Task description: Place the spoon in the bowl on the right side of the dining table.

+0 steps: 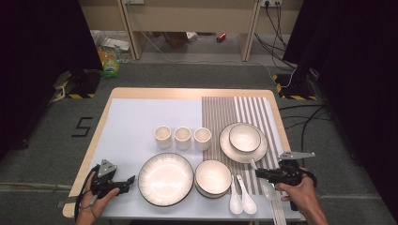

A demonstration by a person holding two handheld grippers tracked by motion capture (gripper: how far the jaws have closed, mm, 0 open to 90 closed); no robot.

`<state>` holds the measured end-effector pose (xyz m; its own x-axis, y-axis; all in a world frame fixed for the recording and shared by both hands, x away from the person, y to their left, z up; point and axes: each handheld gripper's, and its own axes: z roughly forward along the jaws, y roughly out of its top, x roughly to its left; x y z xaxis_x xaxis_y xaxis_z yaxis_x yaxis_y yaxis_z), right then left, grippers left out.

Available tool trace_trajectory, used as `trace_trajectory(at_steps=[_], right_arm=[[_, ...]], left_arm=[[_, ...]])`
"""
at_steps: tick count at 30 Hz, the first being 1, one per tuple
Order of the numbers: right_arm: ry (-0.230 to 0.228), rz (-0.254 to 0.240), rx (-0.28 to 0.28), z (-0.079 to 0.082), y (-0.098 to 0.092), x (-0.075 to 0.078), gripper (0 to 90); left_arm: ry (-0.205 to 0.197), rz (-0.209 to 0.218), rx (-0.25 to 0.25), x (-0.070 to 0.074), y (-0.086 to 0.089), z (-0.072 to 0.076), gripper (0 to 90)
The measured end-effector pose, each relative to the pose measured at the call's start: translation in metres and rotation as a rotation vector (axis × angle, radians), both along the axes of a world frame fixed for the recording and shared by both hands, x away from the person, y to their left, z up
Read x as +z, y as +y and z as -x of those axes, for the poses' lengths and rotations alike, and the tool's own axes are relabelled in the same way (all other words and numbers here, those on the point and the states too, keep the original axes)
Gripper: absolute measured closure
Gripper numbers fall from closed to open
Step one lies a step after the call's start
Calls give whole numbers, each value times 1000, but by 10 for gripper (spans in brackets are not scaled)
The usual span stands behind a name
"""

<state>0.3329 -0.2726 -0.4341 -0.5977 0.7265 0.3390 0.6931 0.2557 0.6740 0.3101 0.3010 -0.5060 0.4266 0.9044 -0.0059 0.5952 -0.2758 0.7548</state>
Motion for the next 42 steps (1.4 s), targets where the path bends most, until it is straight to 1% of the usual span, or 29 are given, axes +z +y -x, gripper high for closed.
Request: trace_trajectory(at_steps=[4, 6, 7, 11, 13, 15, 18, 22, 25, 27, 30, 31, 35, 36, 39, 42], right_arm=[[-28, -10, -4, -5, -2, 10, 858], [-28, -16, -8, -8, -2, 14, 858], [-39, -15, -8, -10, -3, 16, 858], [-53, -26, -18, -16, -4, 22, 858], [-52, -29, -23, -19, -5, 25, 858], [-66, -29, -28, -23, -7, 28, 858], [-70, -39, -40, -28, -8, 32, 858], [-89, -48, -53, -35, -11, 38, 858], [-91, -55, -55, -40, -10, 43, 858], [-102, -53, -57, -44, -10, 47, 858], [-109, -64, -65, -50, -9, 52, 858], [-106, -64, -64, -52, -8, 54, 858], [-122, -71, -66, -60, -6, 60, 858], [-119, -76, -69, -61, -5, 62, 858], [-124, -83, -65, -67, -2, 64, 858], [-124, -88, -73, -72, -1, 64, 858]], left_arm=[[0, 4, 1, 0, 0, 0, 137], [0, 0, 0, 0, 0, 0, 137], [1, 1, 0, 0, 0, 0, 137], [0, 4, 1, 0, 0, 0, 137], [0, 4, 1, 0, 0, 0, 137], [0, 4, 1, 0, 0, 0, 137], [0, 2, 0, 0, 0, 0, 136], [0, 4, 1, 0, 0, 0, 137], [1, 4, 1, 0, 0, 0, 136], [9, 3, -3, 1, 0, 0, 136], [3, 4, 0, 0, 0, 0, 136], [17, 2, -7, 1, 1, 0, 136], [15, 2, -6, 1, 1, 0, 137], [15, 2, -6, 1, 1, 0, 136], [15, 1, -6, 1, 1, 0, 136], [15, 2, -6, 1, 1, 0, 137]])
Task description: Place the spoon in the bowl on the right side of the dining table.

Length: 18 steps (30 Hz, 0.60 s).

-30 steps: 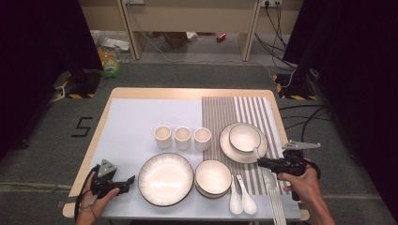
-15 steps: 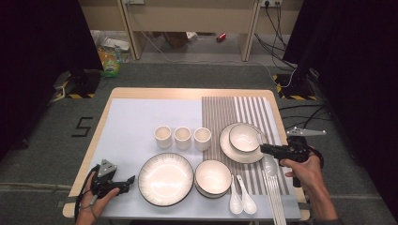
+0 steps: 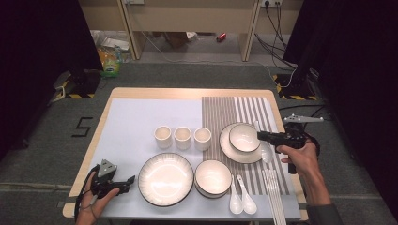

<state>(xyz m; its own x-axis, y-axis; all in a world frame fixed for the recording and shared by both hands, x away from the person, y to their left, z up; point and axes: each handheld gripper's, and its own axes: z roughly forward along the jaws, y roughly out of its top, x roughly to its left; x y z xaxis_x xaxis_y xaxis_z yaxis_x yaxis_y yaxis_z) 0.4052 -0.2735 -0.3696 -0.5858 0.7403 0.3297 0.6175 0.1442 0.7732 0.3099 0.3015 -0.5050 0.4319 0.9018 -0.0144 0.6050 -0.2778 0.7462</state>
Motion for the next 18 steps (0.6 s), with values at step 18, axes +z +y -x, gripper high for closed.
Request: trace_trajectory(at_steps=[18], right_arm=[[13, -15, -28, -31, 8, 2, 858]], left_arm=[[0, 0, 0, 0, 0, 0, 136]])
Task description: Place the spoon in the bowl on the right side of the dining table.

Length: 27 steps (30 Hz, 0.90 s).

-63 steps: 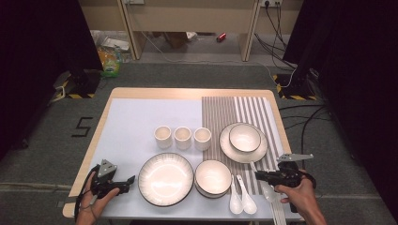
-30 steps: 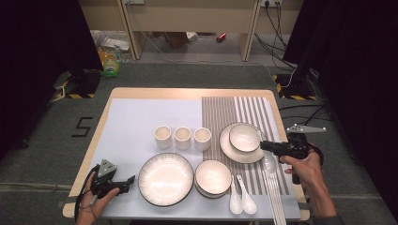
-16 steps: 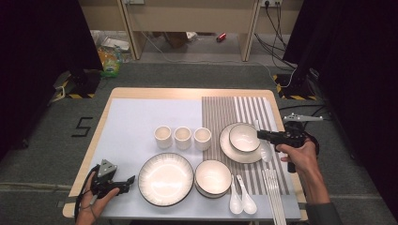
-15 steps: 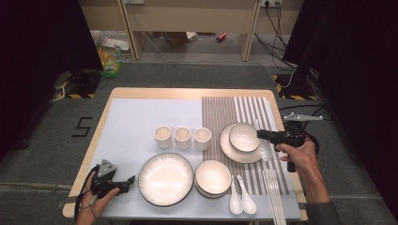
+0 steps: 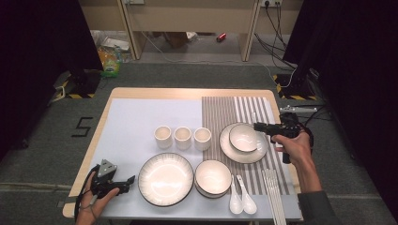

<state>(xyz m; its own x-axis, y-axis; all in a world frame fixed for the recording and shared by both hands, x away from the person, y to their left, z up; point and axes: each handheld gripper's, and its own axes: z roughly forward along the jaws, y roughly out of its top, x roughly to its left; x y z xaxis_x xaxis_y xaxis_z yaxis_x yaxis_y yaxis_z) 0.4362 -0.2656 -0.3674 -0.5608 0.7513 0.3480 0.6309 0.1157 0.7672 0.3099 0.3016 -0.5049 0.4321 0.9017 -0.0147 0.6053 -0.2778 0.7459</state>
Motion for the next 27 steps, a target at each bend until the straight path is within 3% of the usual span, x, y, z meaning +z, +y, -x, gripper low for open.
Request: trace_trajectory(at_steps=[27], right_arm=[[32, -10, -61, -31, 0, -8, 858]], left_arm=[[0, -1, 0, 0, 0, 0, 137]])
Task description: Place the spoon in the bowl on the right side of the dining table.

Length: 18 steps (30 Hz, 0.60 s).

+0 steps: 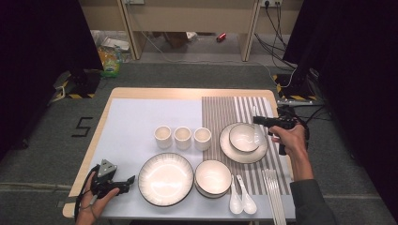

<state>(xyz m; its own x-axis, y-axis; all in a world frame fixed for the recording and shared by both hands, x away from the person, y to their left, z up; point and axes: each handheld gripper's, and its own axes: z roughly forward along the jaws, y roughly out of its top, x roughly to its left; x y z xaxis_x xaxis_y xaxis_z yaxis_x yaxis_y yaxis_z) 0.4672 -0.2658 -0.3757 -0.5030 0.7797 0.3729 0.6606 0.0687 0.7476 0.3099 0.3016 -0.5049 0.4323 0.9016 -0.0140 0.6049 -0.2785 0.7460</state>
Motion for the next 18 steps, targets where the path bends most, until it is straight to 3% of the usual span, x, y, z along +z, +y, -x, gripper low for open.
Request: trace_trajectory(at_steps=[18], right_arm=[[13, 4, -16, -9, 1, -9, 858]], left_arm=[[0, 0, 0, 0, 0, 0, 136]])
